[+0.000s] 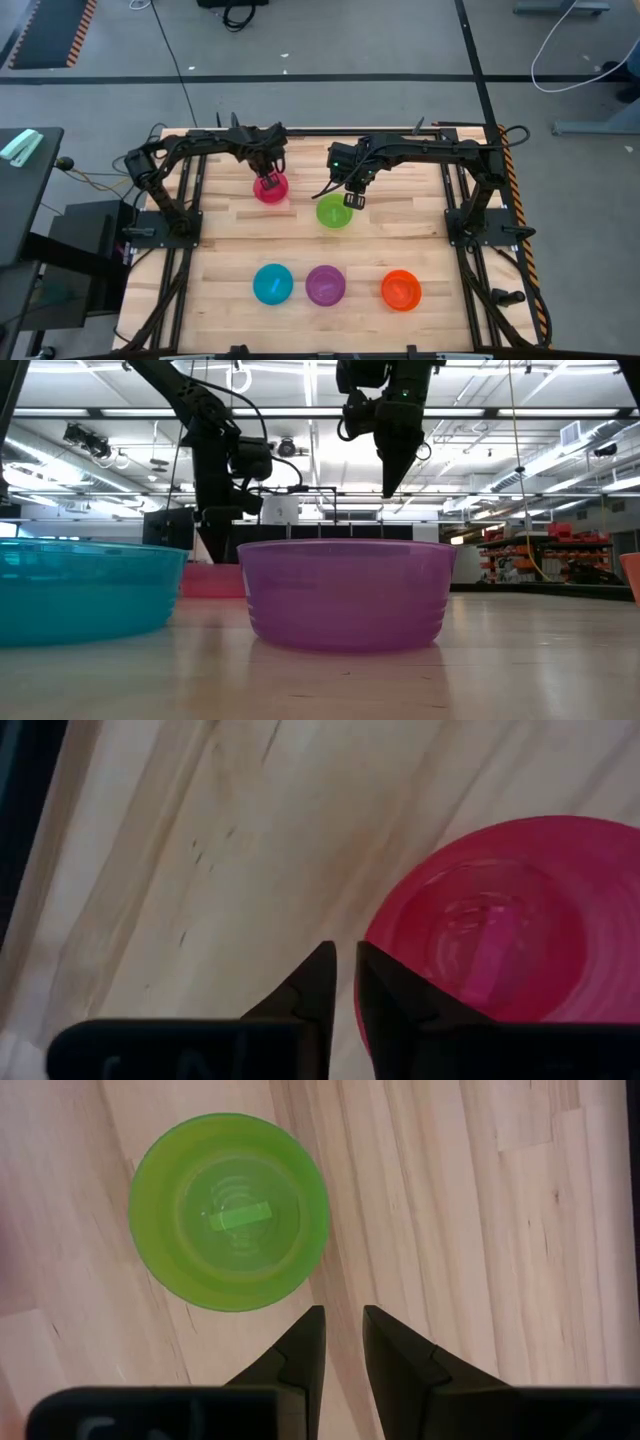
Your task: Nest bowls inside each other
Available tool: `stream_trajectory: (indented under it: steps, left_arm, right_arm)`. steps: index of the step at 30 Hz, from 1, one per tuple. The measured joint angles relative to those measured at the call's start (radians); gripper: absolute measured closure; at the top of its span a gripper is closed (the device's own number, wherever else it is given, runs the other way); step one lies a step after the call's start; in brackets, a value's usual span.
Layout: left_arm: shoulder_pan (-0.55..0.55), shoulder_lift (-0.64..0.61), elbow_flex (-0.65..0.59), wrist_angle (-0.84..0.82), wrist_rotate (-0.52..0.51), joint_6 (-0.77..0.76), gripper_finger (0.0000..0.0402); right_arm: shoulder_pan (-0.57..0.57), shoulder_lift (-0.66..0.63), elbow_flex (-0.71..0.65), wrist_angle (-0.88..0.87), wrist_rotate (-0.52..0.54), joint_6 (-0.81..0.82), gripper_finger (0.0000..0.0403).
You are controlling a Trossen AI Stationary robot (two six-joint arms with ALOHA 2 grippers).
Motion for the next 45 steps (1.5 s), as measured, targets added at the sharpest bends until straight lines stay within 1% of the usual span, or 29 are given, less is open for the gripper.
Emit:
stream_trajectory:
  steps: [4, 10, 22, 27, 32, 35, 41, 45]
  left_arm:
    - [0.001, 0.000, 0.000, -0.002, 0.039, 0.000, 0.0335]
    - [-0.003, 0.000, 0.000, -0.002, 0.046, 0.000, 0.0322]
    - [-0.015, 0.000, 0.000, -0.008, 0.097, 0.000, 0.0326]
    - [-0.032, 0.000, 0.000, -0.013, 0.098, 0.000, 0.0322]
    - [-0.037, 0.000, 0.000, -0.028, 0.100, 0.003, 0.0327]
    - [-0.038, 0.000, 0.023, -0.069, 0.100, 0.003, 0.0331]
    - [-0.041, 0.000, 0.076, -0.101, 0.102, -0.002, 0.0331]
    - [-0.055, 0.000, 0.078, -0.102, 0.132, -0.002, 0.0333]
  right_arm:
    - [0.000, 0.000, 0.000, 0.000, 0.000, 0.000, 0.0324]
    - [0.000, 0.000, 0.000, 0.000, 0.000, -0.001, 0.0324]
    - [0.000, 0.000, 0.000, 0.000, 0.000, -0.008, 0.0324]
    - [0.000, 0.000, 0.000, 0.001, 0.000, -0.008, 0.0324]
    - [0.000, 0.000, 0.000, 0.005, 0.000, -0.017, 0.0324]
    - [0.000, 0.000, 0.000, 0.014, 0.000, -0.021, 0.0324]
    - [-0.003, 0.000, 0.000, 0.019, 0.000, -0.024, 0.0324]
    - [-0.003, 0.000, 0.000, 0.019, 0.000, -0.024, 0.0324]
